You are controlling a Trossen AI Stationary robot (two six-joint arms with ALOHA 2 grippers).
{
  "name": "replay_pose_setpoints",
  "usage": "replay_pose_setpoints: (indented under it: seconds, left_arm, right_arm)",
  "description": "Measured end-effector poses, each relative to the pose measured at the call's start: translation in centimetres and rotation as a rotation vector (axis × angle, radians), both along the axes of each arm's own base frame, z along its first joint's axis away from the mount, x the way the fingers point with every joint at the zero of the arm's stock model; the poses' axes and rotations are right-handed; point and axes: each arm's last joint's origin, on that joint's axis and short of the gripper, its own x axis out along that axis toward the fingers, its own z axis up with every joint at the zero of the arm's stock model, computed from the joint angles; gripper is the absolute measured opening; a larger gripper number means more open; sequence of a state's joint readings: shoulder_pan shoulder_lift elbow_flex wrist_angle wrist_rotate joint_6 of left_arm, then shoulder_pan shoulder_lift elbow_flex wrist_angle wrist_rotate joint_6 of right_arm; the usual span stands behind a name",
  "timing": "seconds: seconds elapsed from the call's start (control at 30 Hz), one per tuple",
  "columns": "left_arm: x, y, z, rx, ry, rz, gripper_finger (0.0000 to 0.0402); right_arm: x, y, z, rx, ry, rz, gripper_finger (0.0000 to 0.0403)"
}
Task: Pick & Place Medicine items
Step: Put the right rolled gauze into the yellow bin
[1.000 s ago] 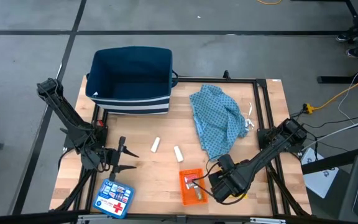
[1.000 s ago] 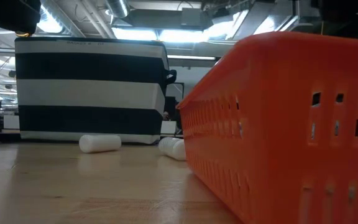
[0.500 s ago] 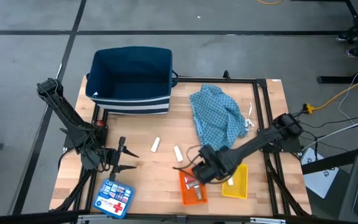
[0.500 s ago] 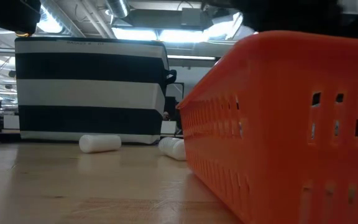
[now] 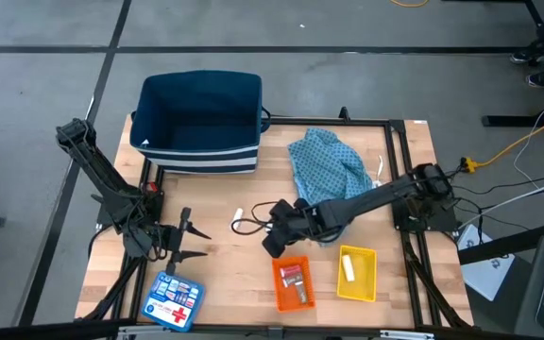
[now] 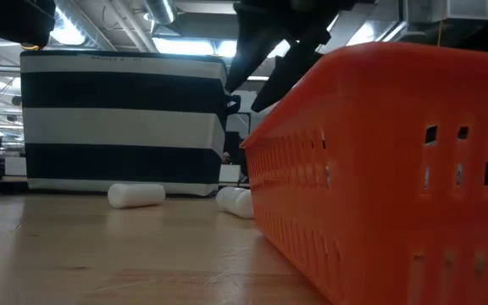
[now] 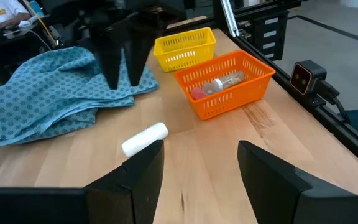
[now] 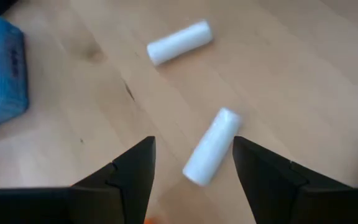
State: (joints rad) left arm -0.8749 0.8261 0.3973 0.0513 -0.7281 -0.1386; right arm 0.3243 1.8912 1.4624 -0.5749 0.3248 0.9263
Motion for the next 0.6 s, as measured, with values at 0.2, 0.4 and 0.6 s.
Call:
replay_pose_setpoints:
  seconds: [0.2, 0.4, 0.6]
  left_arm:
    - [0.0, -0.1, 0.0, -0.012, 0.009, -0.022, 0.02]
    - [0.0, -0.1, 0.0, -0.011, 0.009, -0.022, 0.02]
    - [0.0, -0.1, 0.0, -0.011, 0.009, -0.021, 0.02]
  right_arm:
    - [0.5, -0.8, -0.8, -0.009, 0.011, -0.007, 0.0214]
    - [1.8, -0.6, -4.0, 0.05, 0.064, 0.025, 0.0214]
    - [2.1, -1.0, -5.5, 0.069, 0.106, 0.005, 0.0214]
